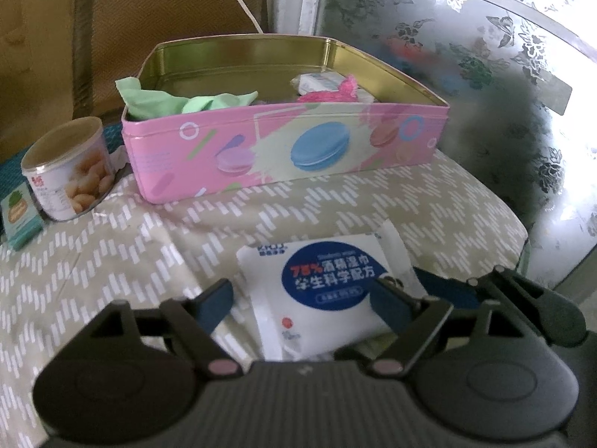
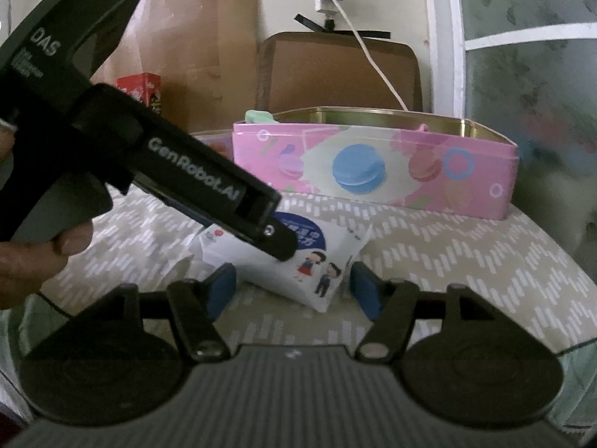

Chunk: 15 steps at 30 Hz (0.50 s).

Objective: Organize soft objects
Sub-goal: 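Carry the wipe packet over the pink tin and open the left gripper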

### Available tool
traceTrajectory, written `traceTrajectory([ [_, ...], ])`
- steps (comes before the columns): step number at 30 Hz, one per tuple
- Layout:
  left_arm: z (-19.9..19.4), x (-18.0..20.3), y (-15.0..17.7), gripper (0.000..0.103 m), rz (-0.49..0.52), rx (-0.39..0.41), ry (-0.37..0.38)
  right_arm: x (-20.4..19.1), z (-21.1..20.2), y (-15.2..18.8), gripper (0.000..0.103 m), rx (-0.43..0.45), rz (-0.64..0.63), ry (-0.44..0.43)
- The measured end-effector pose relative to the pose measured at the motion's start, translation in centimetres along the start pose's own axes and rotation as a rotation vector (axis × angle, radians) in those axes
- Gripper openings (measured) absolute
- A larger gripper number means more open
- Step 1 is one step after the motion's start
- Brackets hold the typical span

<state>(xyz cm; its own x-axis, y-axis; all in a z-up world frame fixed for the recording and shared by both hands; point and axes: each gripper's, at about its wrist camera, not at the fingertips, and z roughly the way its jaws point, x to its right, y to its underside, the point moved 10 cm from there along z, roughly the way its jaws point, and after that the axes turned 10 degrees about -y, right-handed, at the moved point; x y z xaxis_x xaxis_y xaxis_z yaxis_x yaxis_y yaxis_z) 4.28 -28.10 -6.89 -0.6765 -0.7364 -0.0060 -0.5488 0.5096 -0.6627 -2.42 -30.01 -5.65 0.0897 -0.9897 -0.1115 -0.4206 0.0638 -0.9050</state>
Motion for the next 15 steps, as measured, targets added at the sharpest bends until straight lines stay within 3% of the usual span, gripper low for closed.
traceTrajectory([
  [6,-0.3,0.3,-0.2,0.078,-0.007,0.011,0.02,-0.8,0.1,-0.2,0.051,0.014,-0.02,-0.013],
  [9,-1.8,0.6,-1.3,0.078,-0.008,0.071,0.035,-1.1,-0.3,-0.4,0.049,0.032,-0.034,-0.006],
  [15,-4.0,0.8,-7.2,0.08,0.032,0.2,0.013,-0.4,-1.8,-4.9,0.05,0.18,-0.1,0.038],
])
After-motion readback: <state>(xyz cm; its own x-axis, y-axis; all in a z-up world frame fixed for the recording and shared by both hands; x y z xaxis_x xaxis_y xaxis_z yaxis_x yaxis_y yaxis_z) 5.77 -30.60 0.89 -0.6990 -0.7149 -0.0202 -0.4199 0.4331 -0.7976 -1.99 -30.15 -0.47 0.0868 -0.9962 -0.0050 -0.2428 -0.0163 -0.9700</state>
